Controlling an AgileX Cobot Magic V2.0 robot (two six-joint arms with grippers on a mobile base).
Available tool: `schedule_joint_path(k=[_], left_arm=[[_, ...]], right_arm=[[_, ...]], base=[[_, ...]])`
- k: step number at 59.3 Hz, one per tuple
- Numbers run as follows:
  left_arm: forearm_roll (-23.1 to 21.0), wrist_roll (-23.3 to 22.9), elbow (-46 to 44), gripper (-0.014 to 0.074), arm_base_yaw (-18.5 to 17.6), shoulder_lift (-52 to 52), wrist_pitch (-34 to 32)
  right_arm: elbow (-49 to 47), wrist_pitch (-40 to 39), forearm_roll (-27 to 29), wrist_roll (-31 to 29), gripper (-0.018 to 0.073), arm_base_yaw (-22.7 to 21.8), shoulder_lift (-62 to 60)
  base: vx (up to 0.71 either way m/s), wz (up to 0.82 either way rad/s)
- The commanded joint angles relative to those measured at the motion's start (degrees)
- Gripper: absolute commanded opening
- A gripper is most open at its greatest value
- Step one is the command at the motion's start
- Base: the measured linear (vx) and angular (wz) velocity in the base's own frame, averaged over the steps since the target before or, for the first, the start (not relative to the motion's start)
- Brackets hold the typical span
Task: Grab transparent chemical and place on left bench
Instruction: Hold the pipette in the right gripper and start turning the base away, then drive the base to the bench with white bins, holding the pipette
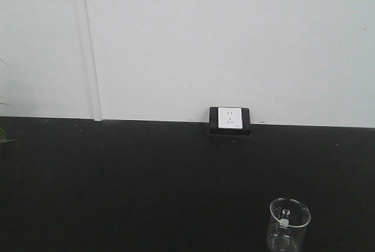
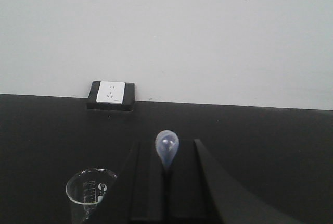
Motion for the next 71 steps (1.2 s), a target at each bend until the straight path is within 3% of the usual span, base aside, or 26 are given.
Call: schedule_joint_path(k=[1, 36, 71], left_arm=[[-0.04, -0.45, 0.93, -0.0003, -0.10, -1.10, -4.49], [-0.04, -0.45, 0.93, -0.0003, -0.10, -1.10, -4.49], [-0.04, -0.45, 0.93, -0.0003, -0.10, -1.10, -4.49]], right_arm=[[-1.66, -3.89, -0.55, -0.24, -0.0004, -0.13, 0.34], [-1.66, -3.89, -0.55, -0.24, -0.0004, -0.13, 0.34], [-1.66, -3.97, -0.55, -0.24, -0.0004, -0.13, 0.34]], base=[[-0.06, -0.03], [-0.20, 0.03], [-0.27, 0.33]])
